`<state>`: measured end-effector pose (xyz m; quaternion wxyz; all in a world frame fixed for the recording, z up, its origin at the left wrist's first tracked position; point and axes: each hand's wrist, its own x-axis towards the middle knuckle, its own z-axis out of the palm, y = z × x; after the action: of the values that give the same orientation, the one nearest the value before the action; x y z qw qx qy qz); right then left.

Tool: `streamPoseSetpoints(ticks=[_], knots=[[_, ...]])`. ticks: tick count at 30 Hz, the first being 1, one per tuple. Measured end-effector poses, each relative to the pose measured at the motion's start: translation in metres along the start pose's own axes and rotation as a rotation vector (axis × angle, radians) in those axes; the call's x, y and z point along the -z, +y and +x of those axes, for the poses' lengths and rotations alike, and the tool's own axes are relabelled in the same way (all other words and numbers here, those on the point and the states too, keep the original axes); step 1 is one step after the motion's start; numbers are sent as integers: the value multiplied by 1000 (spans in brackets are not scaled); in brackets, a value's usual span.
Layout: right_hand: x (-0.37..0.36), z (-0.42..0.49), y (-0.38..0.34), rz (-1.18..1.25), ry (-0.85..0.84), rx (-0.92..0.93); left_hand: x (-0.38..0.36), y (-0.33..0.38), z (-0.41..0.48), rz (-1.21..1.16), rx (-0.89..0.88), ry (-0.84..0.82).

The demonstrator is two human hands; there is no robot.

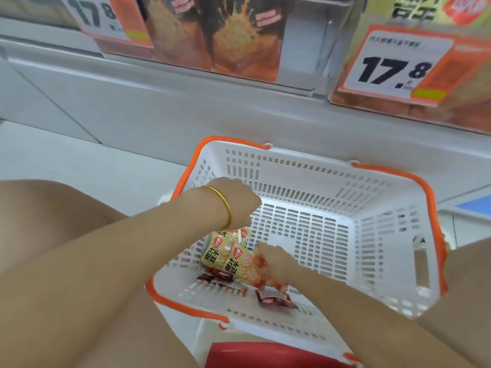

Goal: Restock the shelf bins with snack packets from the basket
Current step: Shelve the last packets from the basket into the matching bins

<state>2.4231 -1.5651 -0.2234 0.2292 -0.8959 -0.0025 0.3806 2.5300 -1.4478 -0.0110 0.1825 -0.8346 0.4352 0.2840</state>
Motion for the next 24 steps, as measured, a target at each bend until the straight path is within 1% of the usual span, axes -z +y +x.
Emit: streamPoseSetpoints(ticks=[3, 5, 7, 10, 12, 15, 17, 18, 21, 24], knots=[[-6, 3, -10, -98, 45, -16, 1, 1, 6, -5, 5, -36], [-2, 5, -10, -44, 35, 3, -1, 0, 8, -14, 14, -77], [18, 3, -6, 111, 11, 16, -1, -2, 9, -28, 39, -101], [69, -15, -3, 455, -43, 1, 4, -3, 10, -120, 102, -96], [104, -35, -3, 684, -10, 20, 12, -3, 9, -245, 151, -52], [147, -77, -11, 864, 56, 83, 33, -3, 2, -478, 176, 78], [172, -111, -21, 875, 155, 130, 56, -2, -8, -609, 132, 195], [184, -127, -26, 836, 239, 160, 70, -1, -14, -642, 103, 257], [223, -180, -50, 666, 549, 264, 113, 7, -40, -575, 44, 437], [258, -223, -66, 464, 873, 383, 149, 18, -66, -492, 15, 655]])
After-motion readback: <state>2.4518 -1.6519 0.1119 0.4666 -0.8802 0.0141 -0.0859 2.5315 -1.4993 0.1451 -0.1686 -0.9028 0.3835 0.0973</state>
